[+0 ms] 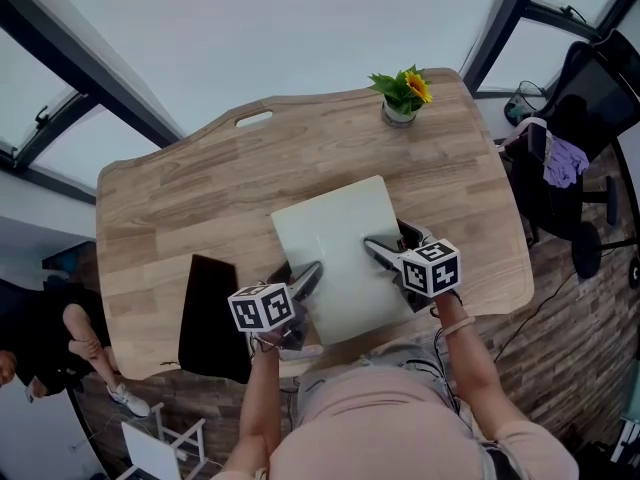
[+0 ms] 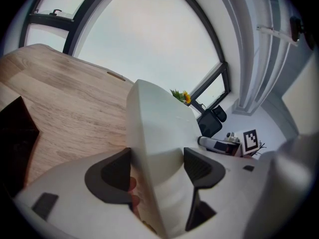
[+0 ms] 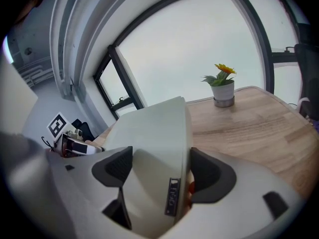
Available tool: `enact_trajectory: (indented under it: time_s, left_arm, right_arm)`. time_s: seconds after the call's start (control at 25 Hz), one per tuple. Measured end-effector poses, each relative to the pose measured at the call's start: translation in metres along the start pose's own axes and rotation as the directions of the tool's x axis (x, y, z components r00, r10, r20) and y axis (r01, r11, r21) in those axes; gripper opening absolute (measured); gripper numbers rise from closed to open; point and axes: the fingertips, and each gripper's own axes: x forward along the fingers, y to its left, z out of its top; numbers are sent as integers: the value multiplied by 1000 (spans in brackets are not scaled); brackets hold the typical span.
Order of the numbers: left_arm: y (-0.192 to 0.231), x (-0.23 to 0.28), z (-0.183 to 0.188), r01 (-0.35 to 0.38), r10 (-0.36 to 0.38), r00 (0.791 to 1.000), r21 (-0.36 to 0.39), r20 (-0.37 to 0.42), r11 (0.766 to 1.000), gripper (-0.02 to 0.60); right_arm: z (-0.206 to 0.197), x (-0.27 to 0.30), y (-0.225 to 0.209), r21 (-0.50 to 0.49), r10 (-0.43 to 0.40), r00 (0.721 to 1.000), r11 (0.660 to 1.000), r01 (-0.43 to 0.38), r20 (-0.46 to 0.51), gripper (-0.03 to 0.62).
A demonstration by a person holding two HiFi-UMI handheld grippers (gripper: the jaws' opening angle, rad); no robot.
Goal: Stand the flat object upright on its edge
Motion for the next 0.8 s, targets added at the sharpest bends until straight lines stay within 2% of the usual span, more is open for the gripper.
enact_trajectory:
  time_s: [0.8]
  left_arm:
    - [-36,-28,9,-32,24,996,93,86,995,305]
  right_arm:
    - [19,-40,19,-97,18,995,995,-8,103,354]
